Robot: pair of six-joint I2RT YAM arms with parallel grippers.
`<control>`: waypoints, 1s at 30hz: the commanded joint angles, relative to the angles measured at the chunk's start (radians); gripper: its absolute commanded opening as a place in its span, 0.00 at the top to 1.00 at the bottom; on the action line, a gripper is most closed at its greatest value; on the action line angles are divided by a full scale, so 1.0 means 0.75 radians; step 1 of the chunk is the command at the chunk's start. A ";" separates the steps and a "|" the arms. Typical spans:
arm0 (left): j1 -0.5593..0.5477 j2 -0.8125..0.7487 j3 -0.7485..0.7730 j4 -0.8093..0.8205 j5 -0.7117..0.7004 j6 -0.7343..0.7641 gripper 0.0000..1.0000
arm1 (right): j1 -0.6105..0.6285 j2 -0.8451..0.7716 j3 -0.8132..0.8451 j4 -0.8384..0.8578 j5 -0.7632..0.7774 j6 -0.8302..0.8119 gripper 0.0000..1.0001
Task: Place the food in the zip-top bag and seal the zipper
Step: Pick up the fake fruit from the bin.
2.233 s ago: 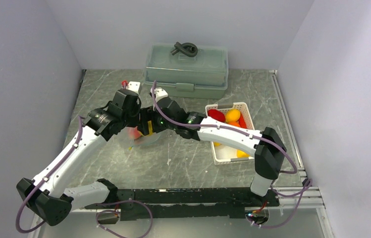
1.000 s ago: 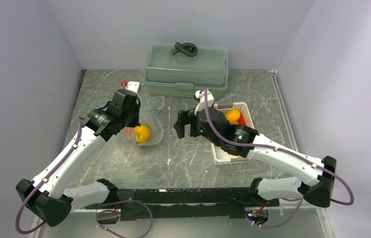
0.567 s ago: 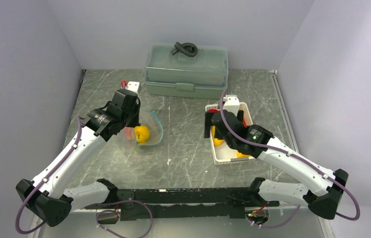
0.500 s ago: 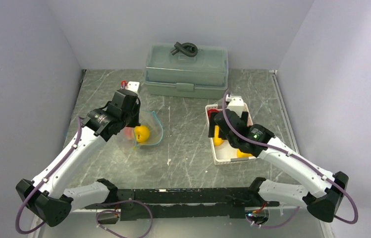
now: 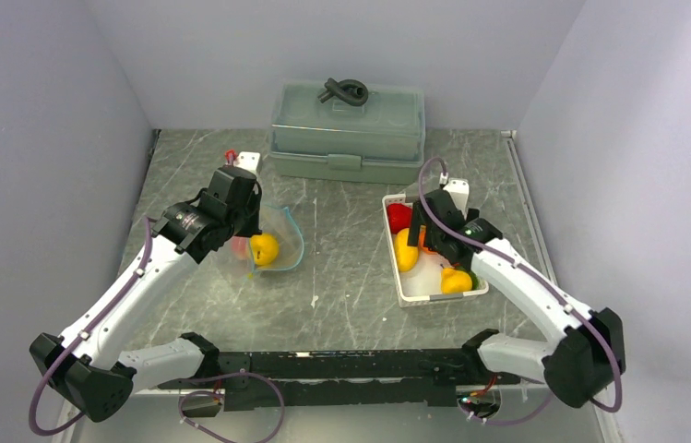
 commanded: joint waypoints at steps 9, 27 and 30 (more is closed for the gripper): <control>0.002 -0.028 -0.008 0.053 0.006 0.015 1.00 | -0.222 0.252 -0.006 0.297 -0.238 -0.110 0.00; 0.001 -0.018 -0.005 0.049 0.000 0.017 1.00 | -0.306 0.414 -0.060 0.410 -0.258 -0.127 0.08; 0.002 -0.018 -0.007 0.048 0.000 0.016 1.00 | -0.312 0.414 -0.074 0.420 -0.263 -0.130 0.11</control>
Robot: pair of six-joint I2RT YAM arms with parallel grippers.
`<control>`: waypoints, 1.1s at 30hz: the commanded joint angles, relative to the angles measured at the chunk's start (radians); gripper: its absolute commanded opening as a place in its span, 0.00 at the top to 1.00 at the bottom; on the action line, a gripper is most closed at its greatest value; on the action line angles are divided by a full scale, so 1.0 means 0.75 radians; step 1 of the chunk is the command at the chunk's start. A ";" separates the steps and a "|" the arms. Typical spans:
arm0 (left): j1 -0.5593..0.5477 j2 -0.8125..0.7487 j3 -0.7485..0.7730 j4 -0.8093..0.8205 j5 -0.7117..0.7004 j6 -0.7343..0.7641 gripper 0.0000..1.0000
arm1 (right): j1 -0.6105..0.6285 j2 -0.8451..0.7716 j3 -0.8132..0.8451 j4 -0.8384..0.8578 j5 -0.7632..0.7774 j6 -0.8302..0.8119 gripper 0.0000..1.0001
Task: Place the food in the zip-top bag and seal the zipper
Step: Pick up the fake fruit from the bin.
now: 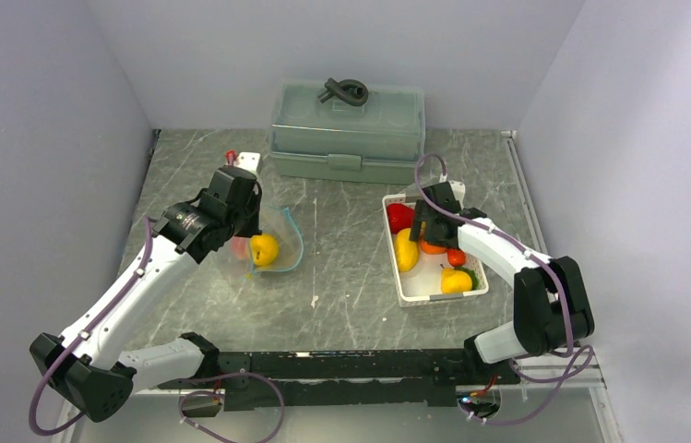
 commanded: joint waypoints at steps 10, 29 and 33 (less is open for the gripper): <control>0.002 -0.016 -0.004 0.048 0.001 0.015 1.00 | -0.019 -0.056 -0.014 0.042 -0.023 -0.037 0.52; 0.003 -0.014 -0.001 0.050 0.007 0.017 1.00 | 0.086 -0.478 0.084 0.035 -0.372 0.001 0.80; 0.002 -0.014 -0.003 0.048 0.005 0.015 1.00 | 0.213 -0.521 0.125 0.079 -0.388 0.023 0.80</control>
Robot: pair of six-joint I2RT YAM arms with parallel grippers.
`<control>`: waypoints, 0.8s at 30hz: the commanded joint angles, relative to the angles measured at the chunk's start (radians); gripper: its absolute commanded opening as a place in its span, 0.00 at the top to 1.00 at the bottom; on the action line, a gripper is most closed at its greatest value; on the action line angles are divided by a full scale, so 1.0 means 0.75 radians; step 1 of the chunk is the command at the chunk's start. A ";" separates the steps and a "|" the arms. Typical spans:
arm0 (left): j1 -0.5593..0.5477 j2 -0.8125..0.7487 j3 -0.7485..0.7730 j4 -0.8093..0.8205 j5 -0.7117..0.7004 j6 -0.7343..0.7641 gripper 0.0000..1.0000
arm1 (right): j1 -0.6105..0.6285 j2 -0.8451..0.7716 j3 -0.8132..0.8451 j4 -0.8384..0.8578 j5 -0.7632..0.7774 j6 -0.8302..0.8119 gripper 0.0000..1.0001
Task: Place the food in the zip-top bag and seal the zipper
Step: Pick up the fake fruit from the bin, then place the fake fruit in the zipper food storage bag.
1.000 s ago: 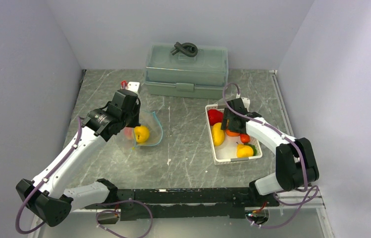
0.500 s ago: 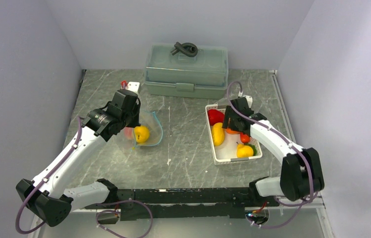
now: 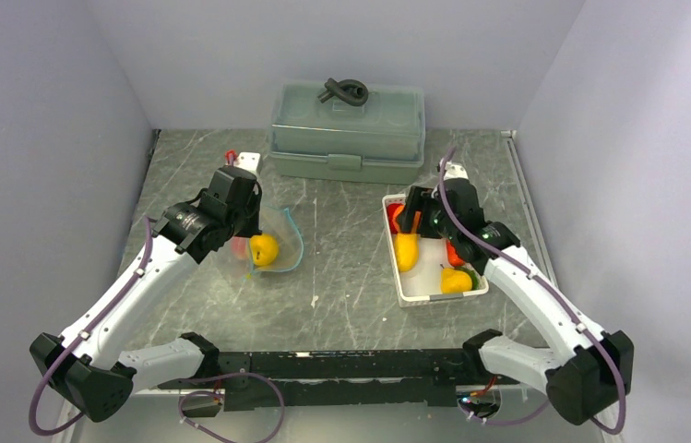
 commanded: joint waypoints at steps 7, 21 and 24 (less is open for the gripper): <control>0.003 -0.014 0.000 0.049 0.005 0.015 1.00 | 0.317 -0.032 0.163 0.180 -0.126 0.064 0.79; 0.003 -0.013 -0.003 0.049 0.005 0.015 1.00 | 0.701 0.207 0.373 0.340 -0.077 0.028 0.75; 0.002 -0.014 -0.002 0.049 0.006 0.015 1.00 | 0.777 0.293 0.443 0.324 -0.027 -0.006 0.74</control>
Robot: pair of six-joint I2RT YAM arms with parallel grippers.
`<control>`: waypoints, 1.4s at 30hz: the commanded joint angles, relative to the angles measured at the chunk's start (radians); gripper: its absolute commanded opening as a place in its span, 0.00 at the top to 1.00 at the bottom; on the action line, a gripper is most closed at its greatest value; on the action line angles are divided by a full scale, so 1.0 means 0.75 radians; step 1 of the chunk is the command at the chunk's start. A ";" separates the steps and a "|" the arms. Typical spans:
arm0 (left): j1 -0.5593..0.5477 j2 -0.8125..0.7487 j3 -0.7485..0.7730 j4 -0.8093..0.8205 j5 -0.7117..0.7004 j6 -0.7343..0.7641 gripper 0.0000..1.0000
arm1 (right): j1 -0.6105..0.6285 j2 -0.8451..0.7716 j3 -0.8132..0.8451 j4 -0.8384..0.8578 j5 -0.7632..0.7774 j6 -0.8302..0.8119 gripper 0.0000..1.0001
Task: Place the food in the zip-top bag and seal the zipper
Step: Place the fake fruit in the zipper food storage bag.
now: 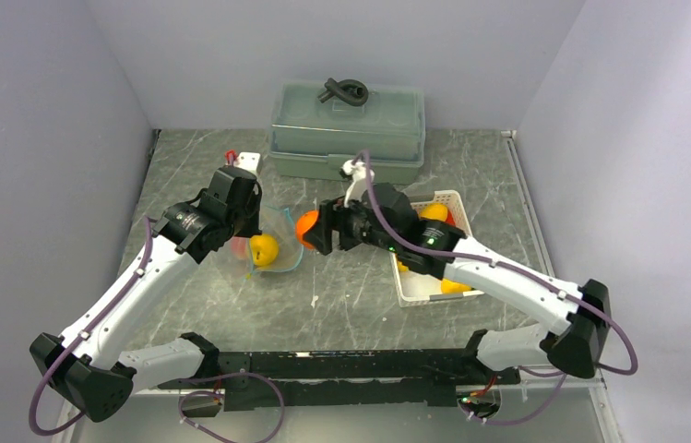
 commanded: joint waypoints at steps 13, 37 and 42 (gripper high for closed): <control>0.003 -0.012 -0.001 0.048 0.006 0.015 1.00 | 0.184 0.354 0.307 0.052 0.181 -0.110 0.65; 0.005 -0.014 -0.002 0.049 0.007 0.019 1.00 | 0.215 0.494 0.394 0.014 0.232 -0.096 0.15; 0.004 -0.015 -0.003 0.052 0.006 0.019 1.00 | 0.217 0.488 0.395 0.013 0.235 -0.096 0.00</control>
